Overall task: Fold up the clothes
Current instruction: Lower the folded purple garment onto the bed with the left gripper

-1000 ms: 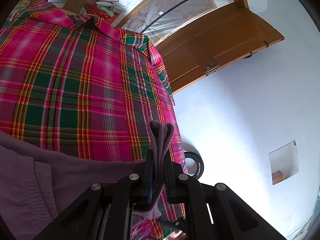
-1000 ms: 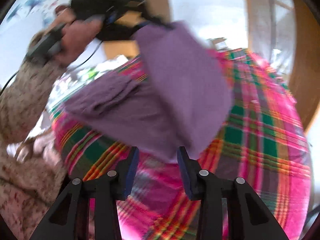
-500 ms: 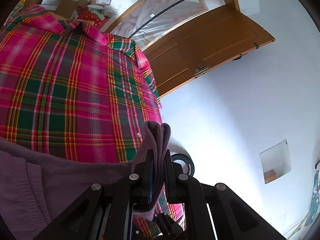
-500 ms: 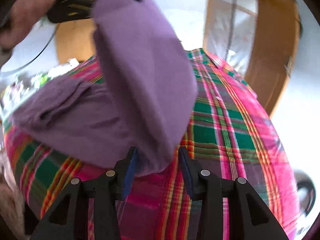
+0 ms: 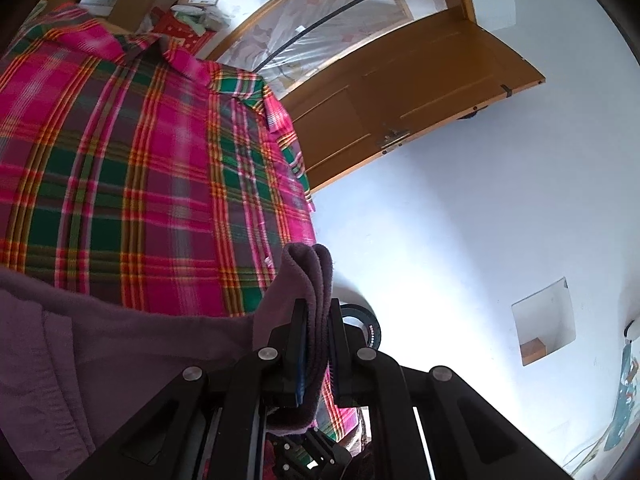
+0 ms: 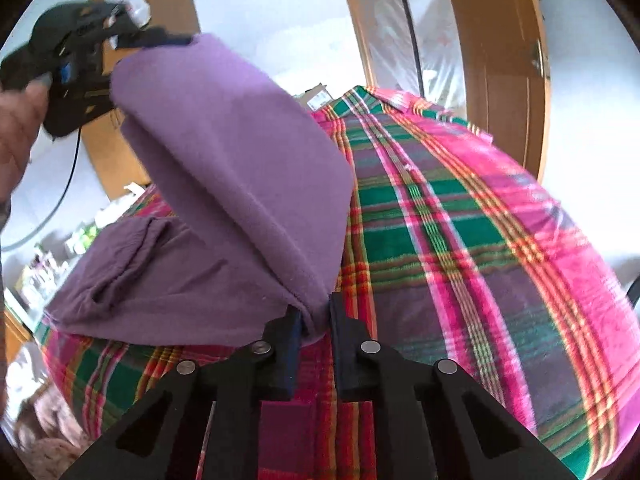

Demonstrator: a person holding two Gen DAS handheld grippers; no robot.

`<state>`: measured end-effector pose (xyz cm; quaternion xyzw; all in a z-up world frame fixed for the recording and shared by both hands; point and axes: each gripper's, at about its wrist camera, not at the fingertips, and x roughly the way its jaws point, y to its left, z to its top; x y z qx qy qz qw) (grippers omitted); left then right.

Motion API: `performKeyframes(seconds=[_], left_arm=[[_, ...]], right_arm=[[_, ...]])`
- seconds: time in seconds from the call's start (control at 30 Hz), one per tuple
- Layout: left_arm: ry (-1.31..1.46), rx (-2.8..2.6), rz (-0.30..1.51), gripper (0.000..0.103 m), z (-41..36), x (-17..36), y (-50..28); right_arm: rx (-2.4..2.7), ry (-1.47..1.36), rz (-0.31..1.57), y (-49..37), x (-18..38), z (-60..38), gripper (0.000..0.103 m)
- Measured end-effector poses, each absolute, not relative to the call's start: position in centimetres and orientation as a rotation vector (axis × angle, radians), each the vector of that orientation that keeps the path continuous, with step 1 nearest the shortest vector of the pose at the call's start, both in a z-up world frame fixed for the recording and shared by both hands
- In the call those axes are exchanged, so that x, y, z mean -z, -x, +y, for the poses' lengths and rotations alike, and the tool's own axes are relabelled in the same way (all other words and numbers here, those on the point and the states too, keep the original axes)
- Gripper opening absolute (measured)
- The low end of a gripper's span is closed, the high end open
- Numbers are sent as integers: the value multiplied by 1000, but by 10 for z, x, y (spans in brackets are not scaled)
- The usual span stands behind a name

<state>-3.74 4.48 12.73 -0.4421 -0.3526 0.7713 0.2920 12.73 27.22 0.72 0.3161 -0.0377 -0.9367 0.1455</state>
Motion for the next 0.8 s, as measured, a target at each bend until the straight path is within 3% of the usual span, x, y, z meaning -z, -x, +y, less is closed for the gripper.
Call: performKeyframes(seconds=[0.47, 0.8], left_arm=[[1348, -2091, -1050, 9, 6, -54, 12], [1453, -2107, -1101, 9, -10, -21, -2]], right_arm=[[2716, -961, -123, -132, -2, 286, 11], [2683, -979, -36, -138, -1, 284, 11]])
